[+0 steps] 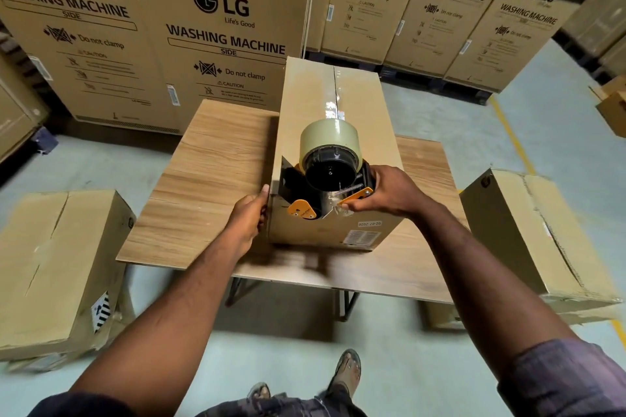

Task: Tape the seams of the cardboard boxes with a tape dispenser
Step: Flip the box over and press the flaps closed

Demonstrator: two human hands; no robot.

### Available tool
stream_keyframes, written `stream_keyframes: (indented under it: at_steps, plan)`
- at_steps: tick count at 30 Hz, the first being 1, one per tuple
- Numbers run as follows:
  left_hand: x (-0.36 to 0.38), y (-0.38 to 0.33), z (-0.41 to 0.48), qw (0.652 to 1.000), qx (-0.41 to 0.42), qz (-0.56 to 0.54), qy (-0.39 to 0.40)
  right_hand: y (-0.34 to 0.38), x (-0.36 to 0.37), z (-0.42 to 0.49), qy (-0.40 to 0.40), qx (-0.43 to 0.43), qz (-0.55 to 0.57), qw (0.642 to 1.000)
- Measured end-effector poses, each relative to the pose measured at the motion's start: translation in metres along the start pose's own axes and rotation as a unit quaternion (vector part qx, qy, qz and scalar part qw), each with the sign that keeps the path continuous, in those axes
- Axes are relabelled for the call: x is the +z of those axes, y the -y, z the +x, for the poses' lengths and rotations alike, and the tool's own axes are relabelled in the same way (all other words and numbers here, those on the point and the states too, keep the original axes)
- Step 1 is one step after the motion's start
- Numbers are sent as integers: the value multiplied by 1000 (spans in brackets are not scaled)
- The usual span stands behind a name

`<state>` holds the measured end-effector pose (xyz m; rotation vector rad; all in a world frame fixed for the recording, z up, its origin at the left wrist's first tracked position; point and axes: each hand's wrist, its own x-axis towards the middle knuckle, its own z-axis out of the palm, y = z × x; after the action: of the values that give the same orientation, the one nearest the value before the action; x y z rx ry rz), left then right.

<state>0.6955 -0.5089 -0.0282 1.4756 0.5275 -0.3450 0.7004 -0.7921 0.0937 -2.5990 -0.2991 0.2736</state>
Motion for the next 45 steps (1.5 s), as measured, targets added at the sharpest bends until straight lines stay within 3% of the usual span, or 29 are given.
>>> stream_keyframes:
  at_steps: [4,7,11,20,28,30,32,35,38,39,42,45]
  plan:
    - [-9,9,14,997,28,67,-29,-1,-2,2,16,11,23,1000]
    - [-2,-16,3,986,127,53,-92,-1,-2,4,27,17,5,999]
    - [18,-31,-13,964,222,108,-103,-3,-1,6,34,23,-4,999]
    - [29,-34,-30,958,229,101,-141,-10,-5,-2,28,-12,-26,999]
    - [35,-39,-42,945,237,140,-175,-90,-40,-41,20,14,2,1000]
    - [43,-41,-49,905,276,252,-205,-101,-39,-44,15,16,21,1000]
    - [61,-44,-65,827,352,387,-205,-106,-36,-42,12,5,37,999]
    - [99,-38,-90,791,391,468,-47,-108,-36,-40,16,-14,49,999]
    - [118,-11,-98,704,337,625,12,-112,-37,-40,18,-23,50,998]
    - [118,-3,-96,692,331,641,3,-114,-37,-40,20,-24,53,998]
    - [113,3,-92,719,321,617,-6,-118,-35,-44,18,-26,58,998]
    - [112,0,-89,706,346,618,5,-131,-44,-52,6,-23,68,997]
